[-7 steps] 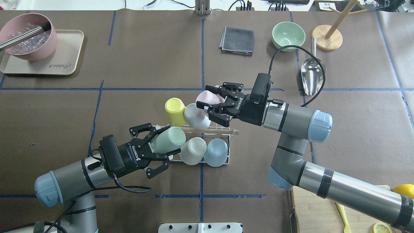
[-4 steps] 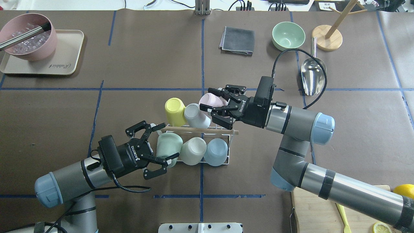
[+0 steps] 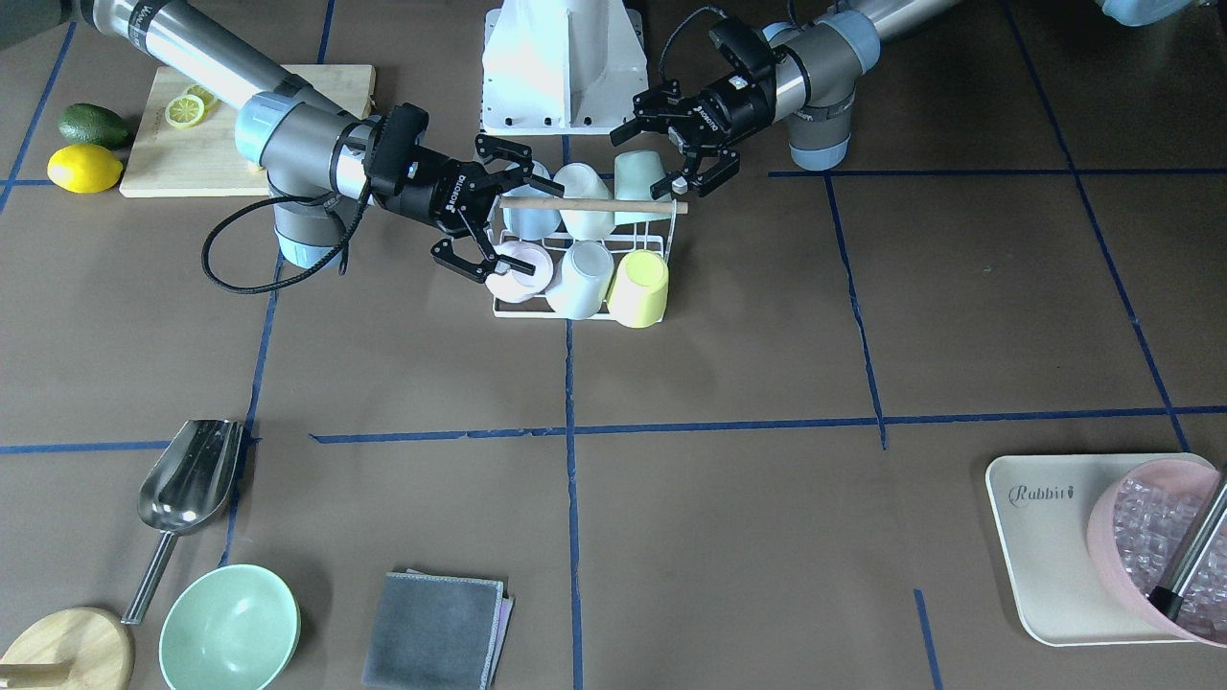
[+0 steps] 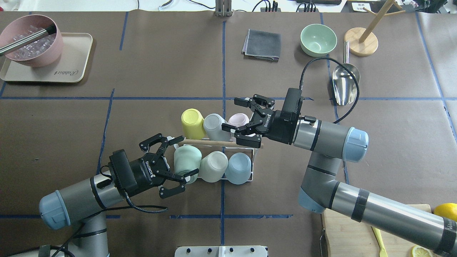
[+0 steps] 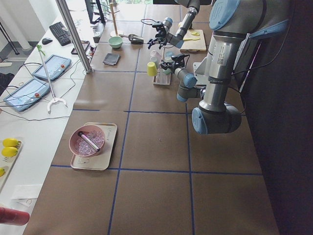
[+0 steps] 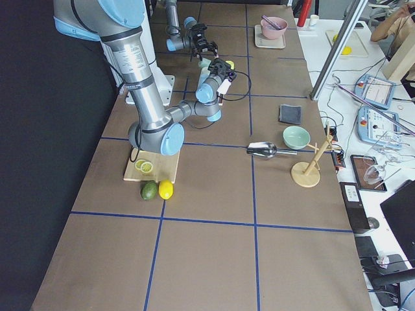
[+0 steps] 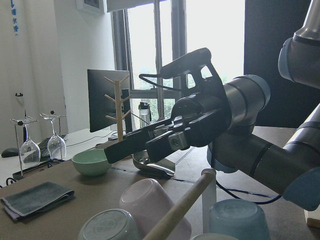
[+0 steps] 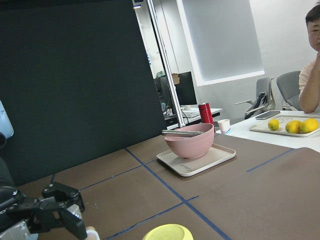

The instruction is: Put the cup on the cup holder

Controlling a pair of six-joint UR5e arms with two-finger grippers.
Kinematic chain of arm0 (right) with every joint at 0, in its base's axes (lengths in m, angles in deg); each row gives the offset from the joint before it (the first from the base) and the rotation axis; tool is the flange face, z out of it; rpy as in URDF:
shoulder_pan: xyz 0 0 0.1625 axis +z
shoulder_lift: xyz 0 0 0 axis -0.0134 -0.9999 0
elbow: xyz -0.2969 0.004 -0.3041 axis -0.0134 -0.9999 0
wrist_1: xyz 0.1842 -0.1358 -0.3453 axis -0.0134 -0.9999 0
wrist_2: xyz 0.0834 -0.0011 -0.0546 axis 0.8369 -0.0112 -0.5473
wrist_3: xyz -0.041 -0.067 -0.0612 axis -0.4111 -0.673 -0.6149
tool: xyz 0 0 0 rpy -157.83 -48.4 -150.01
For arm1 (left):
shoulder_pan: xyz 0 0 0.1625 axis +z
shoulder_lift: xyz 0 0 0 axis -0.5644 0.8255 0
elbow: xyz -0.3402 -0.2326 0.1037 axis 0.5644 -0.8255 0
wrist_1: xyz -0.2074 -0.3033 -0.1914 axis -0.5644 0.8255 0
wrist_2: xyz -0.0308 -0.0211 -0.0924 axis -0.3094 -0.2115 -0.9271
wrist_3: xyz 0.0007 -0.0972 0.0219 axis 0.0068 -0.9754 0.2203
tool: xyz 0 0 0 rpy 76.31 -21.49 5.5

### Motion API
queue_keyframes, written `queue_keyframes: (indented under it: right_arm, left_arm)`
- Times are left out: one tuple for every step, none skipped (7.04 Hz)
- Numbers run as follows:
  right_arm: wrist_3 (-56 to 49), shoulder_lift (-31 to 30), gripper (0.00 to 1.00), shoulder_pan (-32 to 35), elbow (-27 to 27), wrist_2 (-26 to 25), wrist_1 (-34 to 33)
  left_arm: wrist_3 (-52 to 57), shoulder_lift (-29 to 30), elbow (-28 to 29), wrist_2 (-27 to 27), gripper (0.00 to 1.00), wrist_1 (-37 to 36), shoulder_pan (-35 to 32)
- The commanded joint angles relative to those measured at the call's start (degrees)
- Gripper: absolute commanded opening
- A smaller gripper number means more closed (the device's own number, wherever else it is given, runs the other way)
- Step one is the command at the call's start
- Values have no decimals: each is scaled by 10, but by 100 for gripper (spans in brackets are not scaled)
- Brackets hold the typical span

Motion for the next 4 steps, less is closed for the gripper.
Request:
queue_keyframes:
  right_arm:
    - [-1, 0, 100, 40, 4, 17, -27]
    - [2, 7, 100, 75, 6, 42, -62]
    - [5, 8, 100, 110, 6, 99, -105]
    - [5, 9, 100, 138, 7, 113, -149]
  left_arm:
    - [-1, 2, -18, 2, 100, 0, -1]
    - [-2, 1, -38, 10, 100, -1, -8]
    - [-2, 2, -48, 13, 100, -4, -19]
    - [-4, 1, -67, 15, 100, -36, -47]
